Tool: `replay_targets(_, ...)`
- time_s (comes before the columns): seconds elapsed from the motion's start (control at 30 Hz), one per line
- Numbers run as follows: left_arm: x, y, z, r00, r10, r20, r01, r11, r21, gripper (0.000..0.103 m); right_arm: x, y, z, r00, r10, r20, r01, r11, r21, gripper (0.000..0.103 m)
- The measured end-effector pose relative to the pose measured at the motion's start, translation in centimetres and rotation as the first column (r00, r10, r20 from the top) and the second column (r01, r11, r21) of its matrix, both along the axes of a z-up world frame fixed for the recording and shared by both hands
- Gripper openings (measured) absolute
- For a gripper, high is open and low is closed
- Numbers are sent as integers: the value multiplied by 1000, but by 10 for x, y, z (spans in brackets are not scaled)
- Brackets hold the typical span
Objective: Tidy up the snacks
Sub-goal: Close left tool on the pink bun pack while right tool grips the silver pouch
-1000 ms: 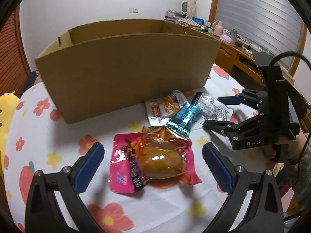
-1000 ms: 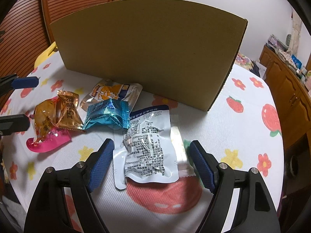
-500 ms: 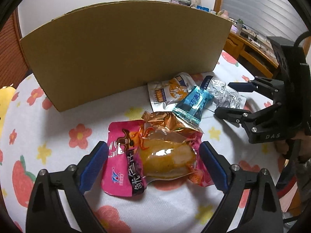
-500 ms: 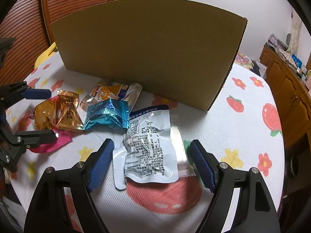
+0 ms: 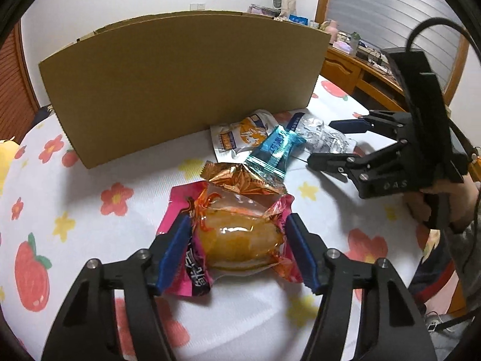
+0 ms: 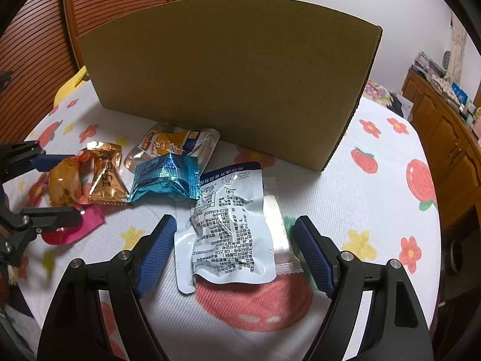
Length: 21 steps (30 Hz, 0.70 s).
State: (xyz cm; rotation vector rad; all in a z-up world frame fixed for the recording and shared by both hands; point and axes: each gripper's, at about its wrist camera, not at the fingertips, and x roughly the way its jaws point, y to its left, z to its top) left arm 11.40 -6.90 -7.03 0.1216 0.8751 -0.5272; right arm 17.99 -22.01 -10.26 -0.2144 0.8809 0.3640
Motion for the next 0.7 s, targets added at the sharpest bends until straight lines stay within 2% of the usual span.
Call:
replay_targets(0.4, -13, 15, 1, 999, 36, 25, -36, 999, -33, 62, 0, 0, 0, 1000, 0, 0, 0, 1000, 0, 82)
replay_targets(0.53, -15, 20, 3, 998, 57, 29, -55, 997, -61, 61, -2, 3, 2, 1000, 23, 1, -23, 1000, 3, 70)
replay_targets(0.67, -18, 26, 8, 997, 68, 46, -65, 995, -77, 58, -5, 3, 3, 999, 34, -10, -34, 999, 5, 66)
replay_targets(0.7, -18, 26, 9, 996, 70, 50, -66, 995, -79, 57, -7, 3, 4, 999, 38, -14, -38, 999, 4, 61)
